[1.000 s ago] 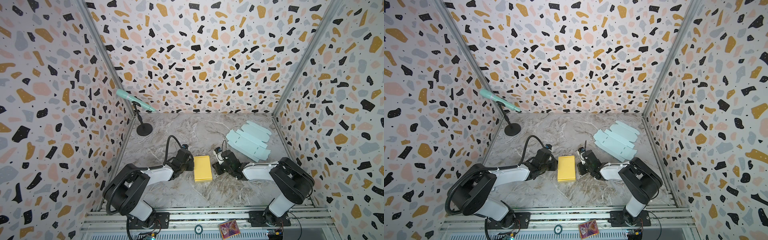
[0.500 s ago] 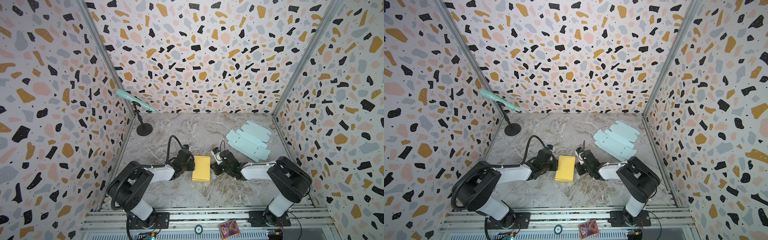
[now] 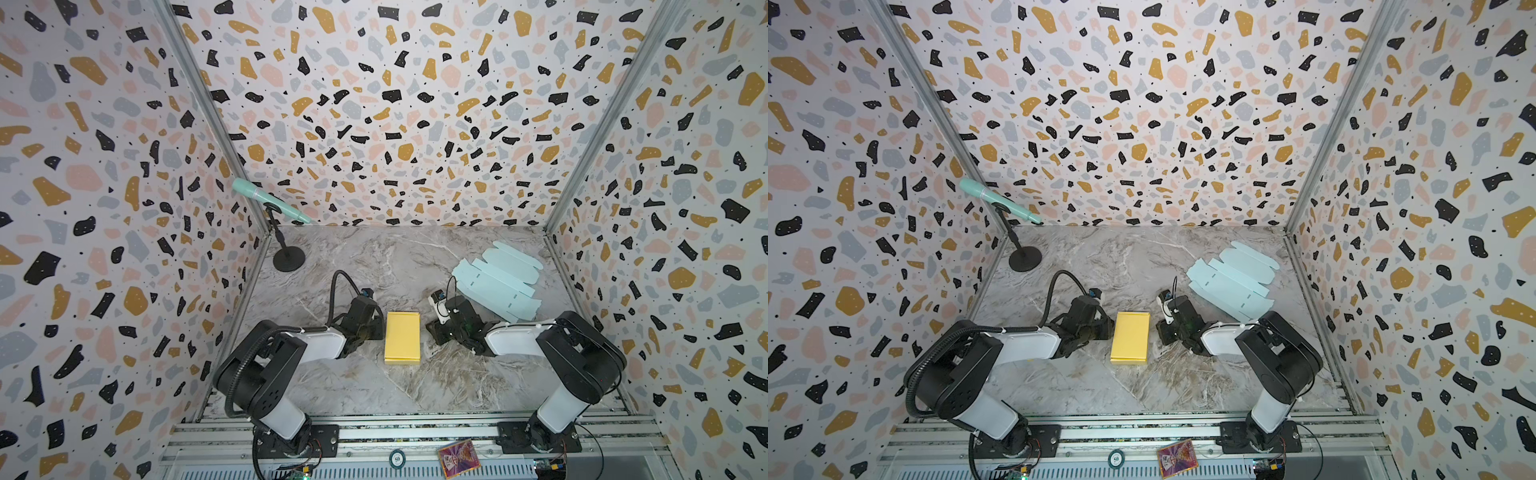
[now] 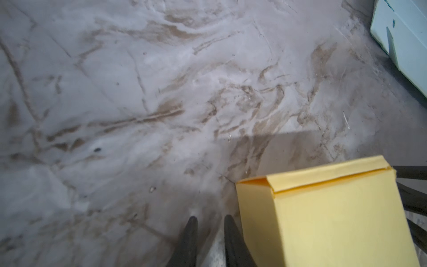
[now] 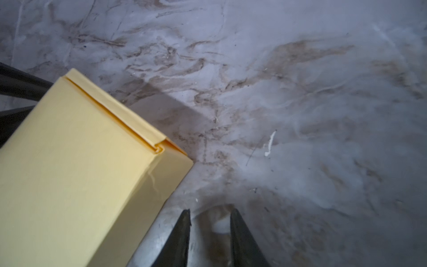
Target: Fold the paper box
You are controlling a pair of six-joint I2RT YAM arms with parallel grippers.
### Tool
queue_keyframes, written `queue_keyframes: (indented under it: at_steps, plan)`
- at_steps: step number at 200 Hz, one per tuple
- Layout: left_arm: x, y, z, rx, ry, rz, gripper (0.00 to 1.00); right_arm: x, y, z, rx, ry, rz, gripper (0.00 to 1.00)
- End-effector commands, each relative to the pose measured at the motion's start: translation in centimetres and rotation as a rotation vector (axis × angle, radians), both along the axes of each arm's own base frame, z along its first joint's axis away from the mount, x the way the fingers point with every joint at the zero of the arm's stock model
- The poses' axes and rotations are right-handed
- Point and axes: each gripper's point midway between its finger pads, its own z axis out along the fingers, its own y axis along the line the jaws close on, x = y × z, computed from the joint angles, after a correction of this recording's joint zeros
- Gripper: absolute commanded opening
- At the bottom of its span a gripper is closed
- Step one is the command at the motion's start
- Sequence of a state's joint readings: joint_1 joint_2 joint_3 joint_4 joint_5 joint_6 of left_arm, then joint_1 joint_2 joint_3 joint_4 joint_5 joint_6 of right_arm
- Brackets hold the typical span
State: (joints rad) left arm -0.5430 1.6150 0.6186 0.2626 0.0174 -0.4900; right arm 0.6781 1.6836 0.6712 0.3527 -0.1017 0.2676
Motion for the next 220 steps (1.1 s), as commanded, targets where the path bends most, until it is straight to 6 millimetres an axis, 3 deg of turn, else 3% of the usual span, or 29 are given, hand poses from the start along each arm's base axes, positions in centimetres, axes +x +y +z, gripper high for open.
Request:
queue_keyframes:
  at_steps: [1, 49, 112, 149, 181, 202, 220]
  plan:
    - [1.5, -0.5, 0.6, 0.01, -0.028, -0.017, 0.24, 1.5, 1.1, 1.0, 0.024, -0.035, 0.015, 0.31]
    - [1.5, -1.5, 0.6, -0.036, -0.028, -0.031, 0.24, 1.8, 2.2, 1.2, 0.048, -0.037, 0.024, 0.31]
    - [1.0, -4.6, 0.8, -0.09, -0.038, -0.077, 0.23, 1.1, 4.0, 1.4, 0.069, -0.033, 0.059, 0.31]
    - [1.1, -4.8, 0.8, -0.083, -0.039, -0.082, 0.23, 1.0, 4.4, 1.6, 0.075, -0.035, 0.064, 0.31]
    - [1.4, -4.1, 0.6, -0.049, -0.046, -0.071, 0.23, 1.0, 3.6, 1.5, 0.059, -0.039, 0.048, 0.31]
    - [2.4, -1.9, -0.1, -0.019, -0.026, -0.034, 0.23, 0.7, 2.2, 1.1, 0.049, -0.028, 0.029, 0.31]
    - [3.2, 0.0, 0.5, 0.011, -0.036, -0.002, 0.26, 0.5, 0.9, 1.4, 0.048, -0.031, 0.003, 0.32]
